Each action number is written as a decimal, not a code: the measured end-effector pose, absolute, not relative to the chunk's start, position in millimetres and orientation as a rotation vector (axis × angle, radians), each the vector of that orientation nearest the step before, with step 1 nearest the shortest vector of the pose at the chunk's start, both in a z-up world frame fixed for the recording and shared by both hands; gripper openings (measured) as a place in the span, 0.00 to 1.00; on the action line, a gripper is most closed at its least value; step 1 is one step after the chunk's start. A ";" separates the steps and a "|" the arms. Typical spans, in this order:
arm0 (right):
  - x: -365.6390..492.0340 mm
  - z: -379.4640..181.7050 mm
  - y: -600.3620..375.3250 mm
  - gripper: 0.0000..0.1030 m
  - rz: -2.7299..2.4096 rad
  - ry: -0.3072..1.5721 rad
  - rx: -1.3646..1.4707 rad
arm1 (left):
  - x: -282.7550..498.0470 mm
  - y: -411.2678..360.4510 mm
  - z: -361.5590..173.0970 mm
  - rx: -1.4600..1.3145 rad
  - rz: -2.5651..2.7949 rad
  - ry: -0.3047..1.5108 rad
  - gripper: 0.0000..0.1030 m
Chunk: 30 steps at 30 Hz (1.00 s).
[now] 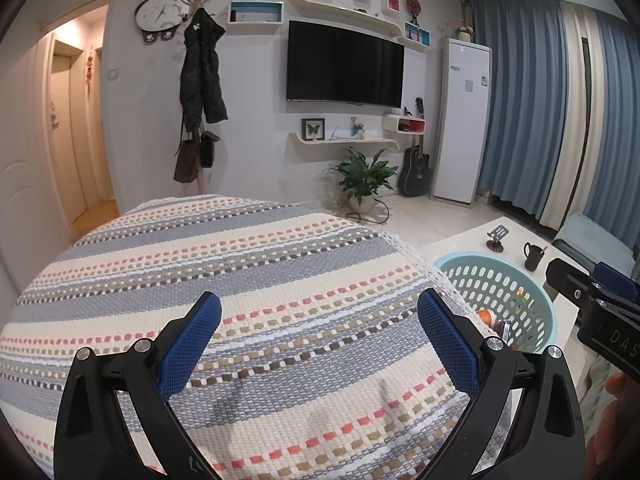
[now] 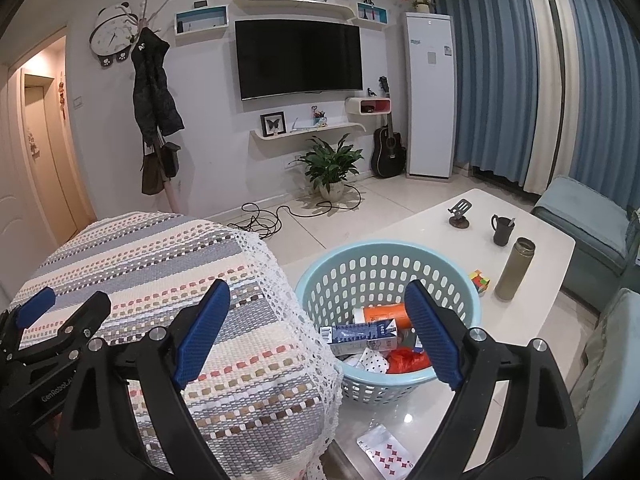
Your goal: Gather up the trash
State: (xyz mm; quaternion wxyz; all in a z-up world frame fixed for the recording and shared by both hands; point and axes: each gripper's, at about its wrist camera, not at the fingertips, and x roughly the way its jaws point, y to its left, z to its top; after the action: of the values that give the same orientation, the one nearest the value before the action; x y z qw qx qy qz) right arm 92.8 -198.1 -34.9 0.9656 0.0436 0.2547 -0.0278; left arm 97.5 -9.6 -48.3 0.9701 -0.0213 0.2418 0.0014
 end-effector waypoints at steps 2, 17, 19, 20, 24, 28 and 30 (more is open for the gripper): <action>92.6 -35.3 -197.9 0.82 -0.055 0.516 0.087 | 97.4 -9.2 -47.9 -0.045 0.003 0.490 0.93; 92.6 -37.5 -199.1 0.82 -0.049 0.523 0.092 | 97.2 -8.6 -47.5 -0.046 0.004 0.489 0.93; 92.7 -37.7 -199.0 0.82 -0.049 0.523 0.090 | 97.3 -8.5 -47.4 -0.044 0.004 0.488 0.93; 92.7 -37.6 -198.9 0.82 -0.049 0.523 0.091 | 97.1 -8.7 -47.2 -0.042 0.005 0.487 0.93; 92.8 -37.8 -198.4 0.82 -0.049 0.524 0.092 | 95.1 -10.1 -45.4 -0.033 0.014 0.475 0.93; 93.2 -37.7 -197.9 0.82 -0.050 0.524 0.091 | 91.2 -11.4 -43.4 -0.024 0.018 0.457 0.93; 93.2 -37.6 -198.0 0.82 -0.050 0.523 0.091 | 92.3 -12.3 -43.2 -0.027 0.009 0.467 0.93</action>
State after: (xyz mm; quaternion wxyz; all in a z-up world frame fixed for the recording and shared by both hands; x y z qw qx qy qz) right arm 93.2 -198.0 -37.6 0.9646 0.0448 0.2586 -0.0246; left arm 92.3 -12.3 -43.2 0.9728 -0.0132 0.2312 0.0047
